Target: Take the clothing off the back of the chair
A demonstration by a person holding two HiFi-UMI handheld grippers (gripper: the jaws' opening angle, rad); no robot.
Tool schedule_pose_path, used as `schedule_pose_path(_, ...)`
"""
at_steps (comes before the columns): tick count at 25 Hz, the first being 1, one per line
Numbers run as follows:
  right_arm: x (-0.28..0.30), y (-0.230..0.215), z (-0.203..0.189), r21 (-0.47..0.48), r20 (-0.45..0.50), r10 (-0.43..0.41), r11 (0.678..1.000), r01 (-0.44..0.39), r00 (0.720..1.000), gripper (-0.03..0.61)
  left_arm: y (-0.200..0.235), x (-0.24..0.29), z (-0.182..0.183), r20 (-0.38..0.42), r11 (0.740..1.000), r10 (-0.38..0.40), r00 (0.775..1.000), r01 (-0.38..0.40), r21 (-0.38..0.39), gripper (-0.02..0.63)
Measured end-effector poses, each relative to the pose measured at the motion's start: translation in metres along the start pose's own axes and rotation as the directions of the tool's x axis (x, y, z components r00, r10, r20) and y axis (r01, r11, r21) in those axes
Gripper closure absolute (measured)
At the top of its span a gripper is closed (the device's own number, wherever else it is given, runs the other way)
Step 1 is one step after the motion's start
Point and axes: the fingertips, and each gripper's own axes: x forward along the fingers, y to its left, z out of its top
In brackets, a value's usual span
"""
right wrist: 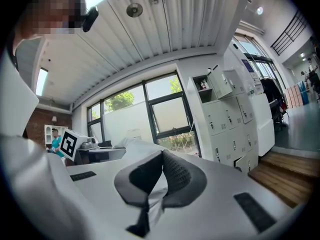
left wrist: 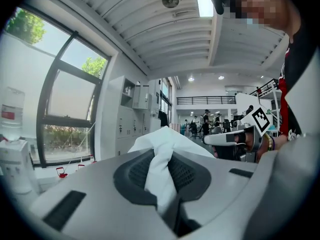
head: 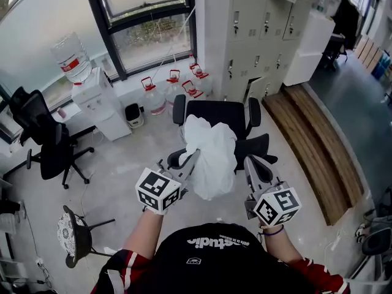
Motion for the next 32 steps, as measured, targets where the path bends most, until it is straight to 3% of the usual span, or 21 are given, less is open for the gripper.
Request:
schedule_pose_path(15,0.068,0.109,-0.016,-0.051,-0.011,0.132,0.990,-0.132,0.991,0.578,0.085,-0.137,0.005,0.106,0.979,0.201,0.974,-0.199,-0.034,0.565)
schedule_pose_path(23,0.083,0.160,-0.026,-0.064,0.012,0.179,0.982,-0.178,0.984,0.578,0.110,-0.206,0.007,0.160,0.954,0.299,0.941,-0.297,-0.032,0.565)
schedule_pose_path(32,0.094,0.198,-0.033,-0.114,0.012,0.206,0.972,-0.203,0.979,0.578,0.128,-0.265,0.003,0.167,0.920,0.389,0.906,-0.393,-0.009,0.564)
